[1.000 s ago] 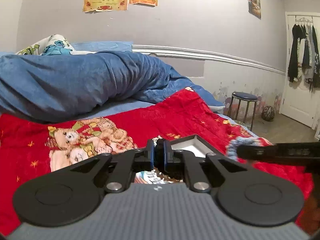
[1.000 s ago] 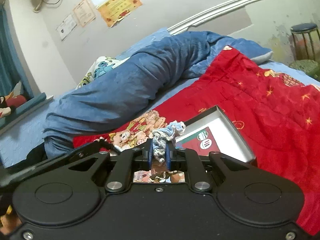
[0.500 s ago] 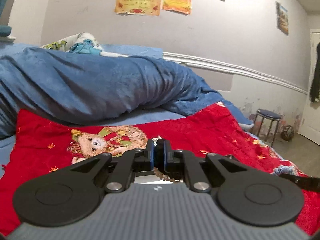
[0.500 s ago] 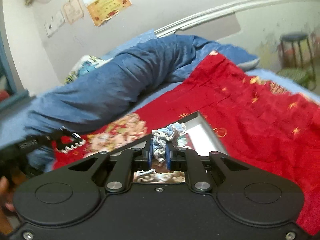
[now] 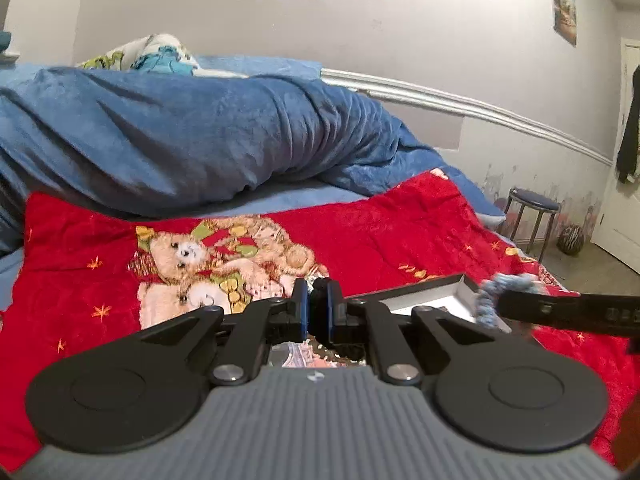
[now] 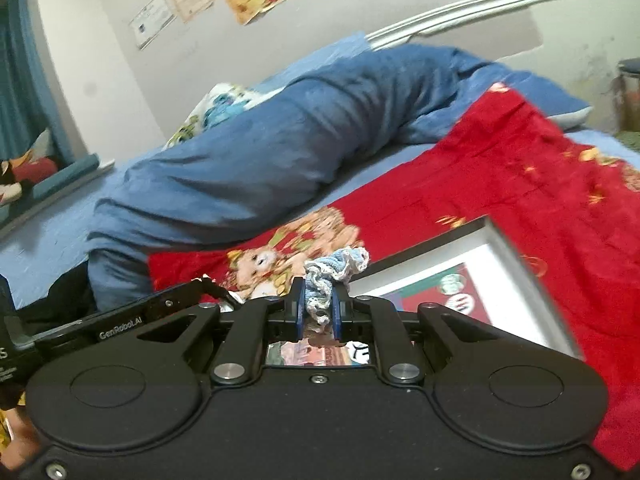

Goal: Organize objects
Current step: 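Carry both scrunchies over the black box, then lower the black scrunchie with the left gripper while the right lowers the blue scrunchie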

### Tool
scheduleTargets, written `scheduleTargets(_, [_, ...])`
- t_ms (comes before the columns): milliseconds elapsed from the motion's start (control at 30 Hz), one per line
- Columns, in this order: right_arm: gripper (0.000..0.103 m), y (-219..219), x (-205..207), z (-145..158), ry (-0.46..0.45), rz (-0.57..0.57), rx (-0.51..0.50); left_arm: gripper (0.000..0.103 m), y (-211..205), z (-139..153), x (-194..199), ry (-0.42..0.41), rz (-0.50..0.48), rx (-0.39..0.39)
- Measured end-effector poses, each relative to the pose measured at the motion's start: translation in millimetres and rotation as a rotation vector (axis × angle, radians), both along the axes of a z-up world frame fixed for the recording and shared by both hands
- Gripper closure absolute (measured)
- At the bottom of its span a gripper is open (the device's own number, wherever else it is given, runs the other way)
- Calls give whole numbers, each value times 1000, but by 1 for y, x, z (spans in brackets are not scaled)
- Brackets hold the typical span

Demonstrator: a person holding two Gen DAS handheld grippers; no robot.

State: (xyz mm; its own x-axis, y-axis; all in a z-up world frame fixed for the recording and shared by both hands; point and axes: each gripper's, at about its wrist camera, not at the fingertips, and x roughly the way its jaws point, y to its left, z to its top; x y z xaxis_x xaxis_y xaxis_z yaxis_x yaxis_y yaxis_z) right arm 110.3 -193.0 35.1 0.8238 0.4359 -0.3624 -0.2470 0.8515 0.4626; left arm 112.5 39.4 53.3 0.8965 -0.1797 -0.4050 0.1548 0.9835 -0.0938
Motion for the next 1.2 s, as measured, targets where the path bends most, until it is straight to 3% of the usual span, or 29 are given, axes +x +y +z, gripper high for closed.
scheduleTargets(367, [90, -34, 56, -48, 45, -36, 111, 91, -22, -36, 27, 102, 80, 70])
scheduleTargets(633, [90, -55, 63, -64, 88, -73, 161, 91, -25, -68, 42, 259, 112, 58])
scheduleTargets(933, [90, -52, 61, -77, 123, -61, 130, 91, -34, -71, 39, 271, 115, 140])
scheduleTargets(1200, [90, -47, 62, -84, 142, -66, 99, 91, -34, -74, 40, 290, 121, 153])
